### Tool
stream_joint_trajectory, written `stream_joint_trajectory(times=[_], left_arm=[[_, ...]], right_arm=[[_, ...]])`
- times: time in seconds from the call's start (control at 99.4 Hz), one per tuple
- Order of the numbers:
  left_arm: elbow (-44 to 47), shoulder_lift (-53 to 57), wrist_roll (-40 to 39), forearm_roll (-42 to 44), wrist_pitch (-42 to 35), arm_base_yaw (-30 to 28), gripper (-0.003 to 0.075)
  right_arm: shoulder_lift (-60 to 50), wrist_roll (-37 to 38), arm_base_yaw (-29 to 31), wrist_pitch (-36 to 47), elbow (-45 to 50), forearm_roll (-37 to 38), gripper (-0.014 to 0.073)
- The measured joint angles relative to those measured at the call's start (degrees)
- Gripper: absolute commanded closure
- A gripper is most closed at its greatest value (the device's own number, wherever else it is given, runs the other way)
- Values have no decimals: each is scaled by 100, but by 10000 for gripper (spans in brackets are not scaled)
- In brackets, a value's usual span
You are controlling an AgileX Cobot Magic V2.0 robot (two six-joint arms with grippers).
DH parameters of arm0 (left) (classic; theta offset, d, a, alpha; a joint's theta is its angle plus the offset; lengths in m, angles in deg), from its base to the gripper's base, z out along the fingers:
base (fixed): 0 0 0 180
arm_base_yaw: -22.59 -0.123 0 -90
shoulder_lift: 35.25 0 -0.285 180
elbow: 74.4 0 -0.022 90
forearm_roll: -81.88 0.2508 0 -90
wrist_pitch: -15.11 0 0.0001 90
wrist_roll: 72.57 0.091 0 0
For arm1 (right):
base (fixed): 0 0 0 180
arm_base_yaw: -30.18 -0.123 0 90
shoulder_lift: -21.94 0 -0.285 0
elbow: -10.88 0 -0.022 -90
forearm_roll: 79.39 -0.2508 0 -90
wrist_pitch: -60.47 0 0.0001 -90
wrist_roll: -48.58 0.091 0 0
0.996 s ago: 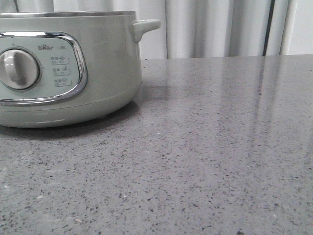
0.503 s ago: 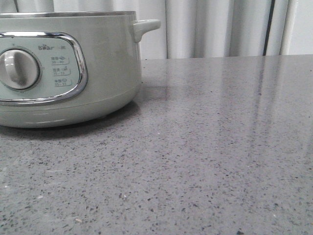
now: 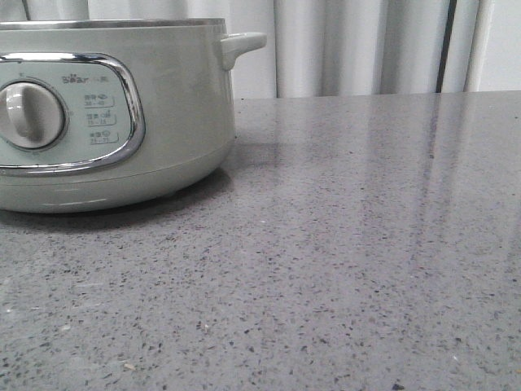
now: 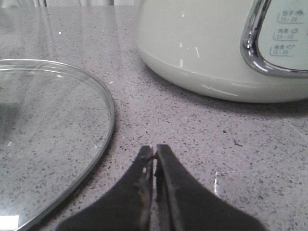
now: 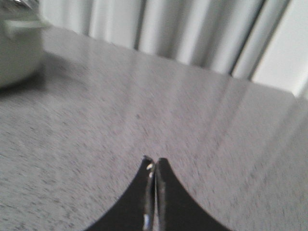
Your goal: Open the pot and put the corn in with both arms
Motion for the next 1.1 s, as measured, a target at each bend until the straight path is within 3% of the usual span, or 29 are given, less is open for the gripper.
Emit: stream_joint_trajectory(times=[0.201, 0.362, 1.096], left_arm=[[0, 0, 0, 0, 0, 0, 741], [0, 0, 0, 0, 0, 0, 741], [0, 0, 0, 0, 9, 0, 741]], right_arm=[[0, 0, 1277, 1135, 1023, -524, 647], [0, 0, 1850, 1708, 1704, -730, 647], [0, 9, 1977, 1701, 1965, -756, 647]])
